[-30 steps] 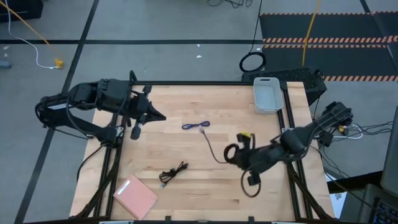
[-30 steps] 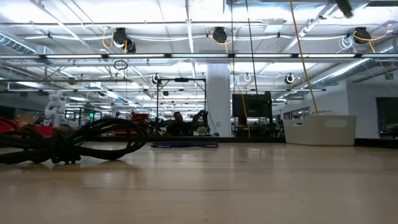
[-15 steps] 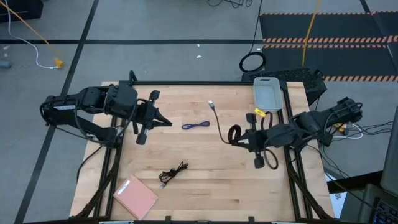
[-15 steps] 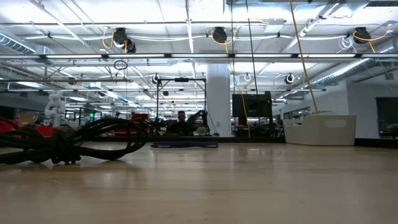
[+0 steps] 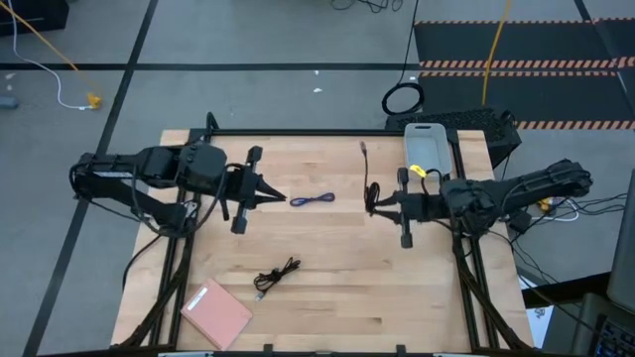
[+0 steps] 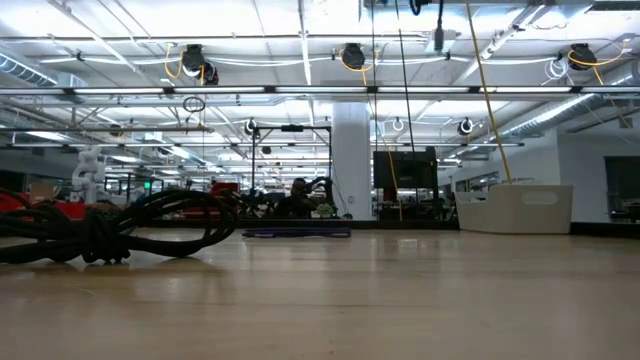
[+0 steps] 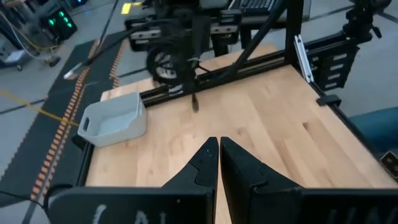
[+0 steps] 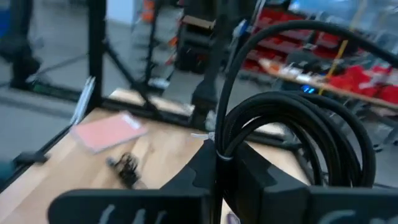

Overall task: Pick and place USB-C Cables
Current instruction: Put the right black charger cable into the white bin

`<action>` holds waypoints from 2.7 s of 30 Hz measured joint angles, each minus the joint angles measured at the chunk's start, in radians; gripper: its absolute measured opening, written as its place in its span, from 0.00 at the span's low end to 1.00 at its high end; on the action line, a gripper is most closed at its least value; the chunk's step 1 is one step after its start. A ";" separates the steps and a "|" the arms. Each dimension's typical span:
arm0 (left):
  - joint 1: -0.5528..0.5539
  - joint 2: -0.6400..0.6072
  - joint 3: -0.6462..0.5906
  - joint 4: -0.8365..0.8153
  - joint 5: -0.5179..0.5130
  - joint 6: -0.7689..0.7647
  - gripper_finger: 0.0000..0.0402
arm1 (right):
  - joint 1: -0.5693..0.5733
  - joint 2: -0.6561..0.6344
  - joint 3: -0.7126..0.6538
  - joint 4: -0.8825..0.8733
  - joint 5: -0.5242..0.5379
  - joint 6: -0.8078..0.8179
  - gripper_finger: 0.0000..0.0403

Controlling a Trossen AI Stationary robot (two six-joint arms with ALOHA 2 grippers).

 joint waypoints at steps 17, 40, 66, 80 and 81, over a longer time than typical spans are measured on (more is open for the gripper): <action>0.000 -0.002 -0.209 0.269 -0.047 -0.040 0.05 | -0.101 -0.024 -0.035 0.049 -0.025 0.050 0.05; -0.141 0.004 -0.220 0.276 -0.229 -0.118 0.05 | -0.555 0.155 0.696 -0.886 0.092 0.090 0.05; -0.147 0.004 -0.220 0.239 -0.233 -0.136 0.05 | -1.059 0.658 1.060 -1.653 -0.104 -0.014 0.05; -0.151 0.009 -0.220 0.219 -0.233 -0.159 0.05 | -1.167 0.734 0.946 -1.627 -0.154 -0.024 0.05; -0.153 0.009 -0.220 0.219 -0.233 -0.162 0.05 | -1.167 0.731 0.918 -1.602 -0.153 -0.024 0.05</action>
